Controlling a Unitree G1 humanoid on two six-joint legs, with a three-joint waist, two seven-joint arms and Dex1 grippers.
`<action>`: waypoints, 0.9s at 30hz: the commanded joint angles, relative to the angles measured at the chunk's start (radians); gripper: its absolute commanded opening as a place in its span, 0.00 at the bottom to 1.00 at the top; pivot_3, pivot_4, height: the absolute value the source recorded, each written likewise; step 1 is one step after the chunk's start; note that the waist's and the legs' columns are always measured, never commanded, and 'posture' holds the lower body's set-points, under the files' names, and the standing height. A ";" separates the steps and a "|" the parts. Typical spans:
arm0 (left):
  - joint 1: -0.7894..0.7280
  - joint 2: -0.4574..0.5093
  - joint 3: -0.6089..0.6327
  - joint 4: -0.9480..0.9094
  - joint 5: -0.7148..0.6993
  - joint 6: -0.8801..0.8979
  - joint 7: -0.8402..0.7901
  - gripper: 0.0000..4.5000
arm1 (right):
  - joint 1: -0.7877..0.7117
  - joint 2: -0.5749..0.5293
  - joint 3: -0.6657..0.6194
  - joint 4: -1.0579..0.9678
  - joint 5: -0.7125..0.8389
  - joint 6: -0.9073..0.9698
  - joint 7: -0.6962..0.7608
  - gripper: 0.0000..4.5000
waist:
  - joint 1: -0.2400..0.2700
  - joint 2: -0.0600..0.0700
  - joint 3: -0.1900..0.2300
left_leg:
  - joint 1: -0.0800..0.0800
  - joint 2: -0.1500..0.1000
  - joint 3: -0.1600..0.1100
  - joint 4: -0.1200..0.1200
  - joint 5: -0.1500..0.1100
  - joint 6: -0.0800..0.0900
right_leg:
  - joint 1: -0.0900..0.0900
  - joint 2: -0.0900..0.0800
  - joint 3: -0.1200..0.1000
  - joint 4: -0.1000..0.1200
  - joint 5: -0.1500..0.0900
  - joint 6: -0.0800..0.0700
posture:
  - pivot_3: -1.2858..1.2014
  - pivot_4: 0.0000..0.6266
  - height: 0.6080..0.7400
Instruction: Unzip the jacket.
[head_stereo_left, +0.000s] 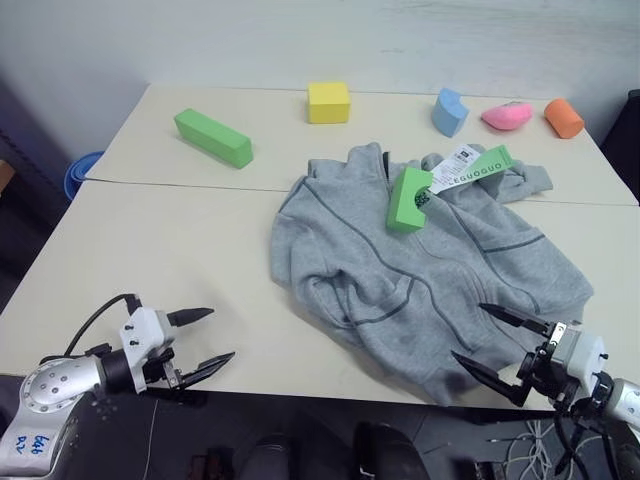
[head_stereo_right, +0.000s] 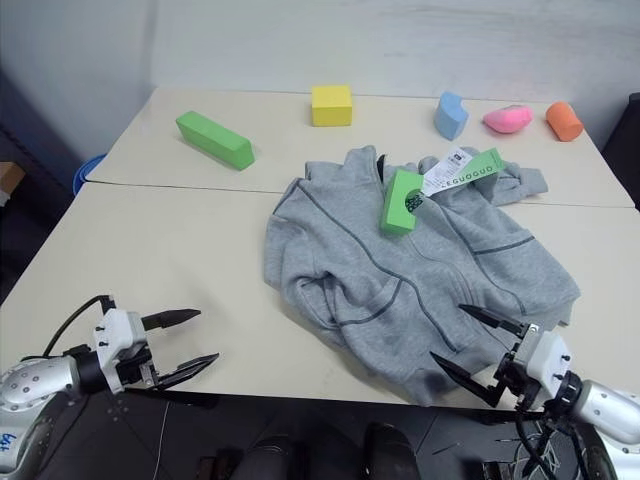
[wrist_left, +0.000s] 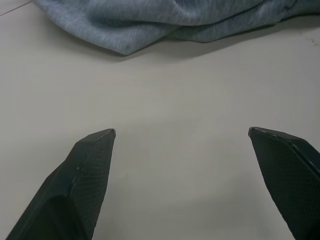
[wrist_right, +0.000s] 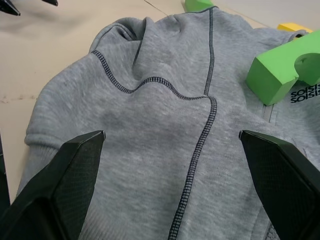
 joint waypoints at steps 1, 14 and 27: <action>0.035 0.024 0.008 -0.056 0.030 -0.044 -0.030 1.00 | -0.008 -0.016 -0.033 0.014 0.000 -0.011 0.028 1.00 | 0.000 0.000 0.000 | 0.000 0.000 0.000 0.000 0.000 0.000 | 0.000 0.000 0.000 0.000 0.000 0.000 | 0.52 0.24 1.00; -0.008 0.041 0.072 -0.152 -0.158 0.133 -0.060 1.00 | -0.074 0.058 0.000 -0.038 -0.003 0.071 -0.045 1.00 | 0.004 0.000 0.000 | 0.000 0.000 0.000 0.000 0.000 -0.001 | 0.000 0.000 0.000 0.000 0.000 0.000 | 0.52 0.24 1.00; -0.158 -0.014 0.049 -0.184 -0.320 0.367 0.027 1.00 | -0.291 0.074 0.032 -0.222 0.028 0.426 -0.366 1.00 | 0.007 0.001 0.001 | 0.000 -0.001 0.001 0.001 0.001 -0.001 | 0.000 0.004 0.001 0.002 0.000 0.000 | 0.52 0.24 1.00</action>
